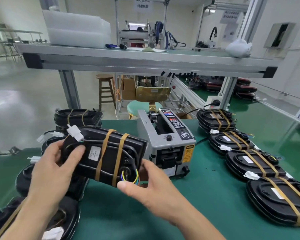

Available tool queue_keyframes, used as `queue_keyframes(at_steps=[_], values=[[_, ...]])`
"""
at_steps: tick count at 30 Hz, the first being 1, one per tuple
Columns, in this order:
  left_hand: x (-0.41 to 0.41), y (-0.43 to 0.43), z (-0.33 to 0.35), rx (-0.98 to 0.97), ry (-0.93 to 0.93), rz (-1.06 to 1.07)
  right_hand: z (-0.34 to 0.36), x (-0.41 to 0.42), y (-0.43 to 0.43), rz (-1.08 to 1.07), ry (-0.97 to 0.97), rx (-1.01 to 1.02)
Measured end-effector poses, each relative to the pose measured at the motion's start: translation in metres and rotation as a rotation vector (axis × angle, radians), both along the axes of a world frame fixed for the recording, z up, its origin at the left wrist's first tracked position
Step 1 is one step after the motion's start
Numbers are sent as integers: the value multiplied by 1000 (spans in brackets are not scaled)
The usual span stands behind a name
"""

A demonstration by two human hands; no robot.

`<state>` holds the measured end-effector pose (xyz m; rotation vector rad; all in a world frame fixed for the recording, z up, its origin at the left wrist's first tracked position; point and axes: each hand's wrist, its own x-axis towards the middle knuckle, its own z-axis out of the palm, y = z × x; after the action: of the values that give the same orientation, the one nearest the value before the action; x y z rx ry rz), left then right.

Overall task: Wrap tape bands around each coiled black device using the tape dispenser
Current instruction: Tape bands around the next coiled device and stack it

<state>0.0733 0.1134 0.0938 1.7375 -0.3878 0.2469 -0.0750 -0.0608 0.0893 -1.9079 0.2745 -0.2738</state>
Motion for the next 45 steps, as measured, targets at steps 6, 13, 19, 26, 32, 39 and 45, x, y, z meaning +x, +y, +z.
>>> queue_keyframes(at_steps=[6,13,19,26,32,39,45], values=[[47,20,3,135,50,108,4,48,15,5,14,58],[96,24,18,212,145,123,7,110,27,-27,55,143],[137,27,5,276,244,103,-3,153,31,-82,123,200],[163,31,9,305,296,144,4,192,30,-97,150,236],[195,26,17,212,415,152,18,234,24,-132,177,237],[213,22,2,220,472,145,7,249,24,-158,256,255],[207,22,-12,278,426,249,-4,244,37,-151,226,157]])
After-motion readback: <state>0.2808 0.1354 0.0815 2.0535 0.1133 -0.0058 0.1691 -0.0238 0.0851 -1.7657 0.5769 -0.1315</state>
